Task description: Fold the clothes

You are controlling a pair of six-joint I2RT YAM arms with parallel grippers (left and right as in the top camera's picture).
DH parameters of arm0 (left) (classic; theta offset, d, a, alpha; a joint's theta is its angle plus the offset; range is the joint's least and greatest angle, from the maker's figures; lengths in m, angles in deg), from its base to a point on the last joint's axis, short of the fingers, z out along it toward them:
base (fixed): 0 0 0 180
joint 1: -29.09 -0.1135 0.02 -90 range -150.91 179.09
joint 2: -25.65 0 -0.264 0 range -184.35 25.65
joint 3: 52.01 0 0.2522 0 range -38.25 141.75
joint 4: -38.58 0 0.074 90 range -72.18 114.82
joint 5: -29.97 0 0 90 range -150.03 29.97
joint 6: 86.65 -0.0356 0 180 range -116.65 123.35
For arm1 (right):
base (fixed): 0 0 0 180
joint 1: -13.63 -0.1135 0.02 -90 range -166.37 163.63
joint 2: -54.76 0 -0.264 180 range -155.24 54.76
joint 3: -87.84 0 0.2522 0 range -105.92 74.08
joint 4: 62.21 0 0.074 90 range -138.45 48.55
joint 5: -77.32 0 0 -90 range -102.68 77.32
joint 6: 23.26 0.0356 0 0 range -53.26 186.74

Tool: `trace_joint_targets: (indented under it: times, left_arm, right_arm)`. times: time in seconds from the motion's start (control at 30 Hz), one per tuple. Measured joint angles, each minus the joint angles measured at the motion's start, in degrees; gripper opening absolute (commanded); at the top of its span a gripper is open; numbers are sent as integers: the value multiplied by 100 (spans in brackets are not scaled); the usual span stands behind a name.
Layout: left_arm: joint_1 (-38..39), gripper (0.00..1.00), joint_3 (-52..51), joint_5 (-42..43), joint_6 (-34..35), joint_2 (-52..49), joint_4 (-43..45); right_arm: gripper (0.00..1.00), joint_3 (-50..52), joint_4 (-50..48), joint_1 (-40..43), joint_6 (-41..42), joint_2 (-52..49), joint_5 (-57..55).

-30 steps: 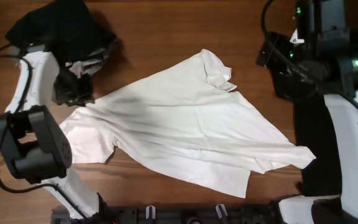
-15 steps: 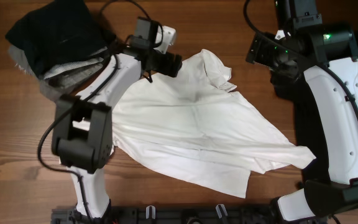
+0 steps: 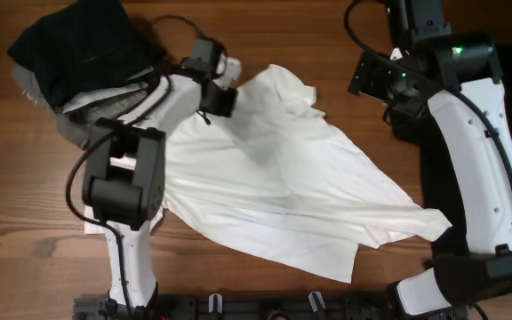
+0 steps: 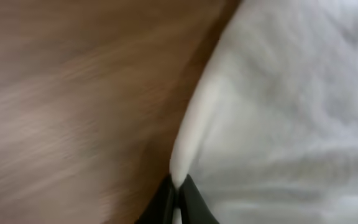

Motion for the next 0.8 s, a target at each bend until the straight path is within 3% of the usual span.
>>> trace_joint_targets:
  times: [0.13,0.23,0.47,0.67,0.73,0.8]
  left_arm:
    - [-649,4,632,-461,505,442,122]
    - [-997,4,872,-501,682,929,160]
    - [-914,4,890,-496,745,988,-168]
    - [-914,4,890,-496,745,988,-413]
    - [-914,10,890,-496,745,988,-448]
    - [-914,15,890,-494,758,988,-448]
  right_arm:
    - [83,0,105,219,74,-391,7]
    - [82,4,173,332,-313,-1016,334]
    - [82,87,415,442,-745,-2933,179]
    - [78,87,-385,1172,-737,-3390,107]
    - [78,101,-715,1349,-741,-3458,201]
    - [65,243,-1047,1362,-765,-3460,337]
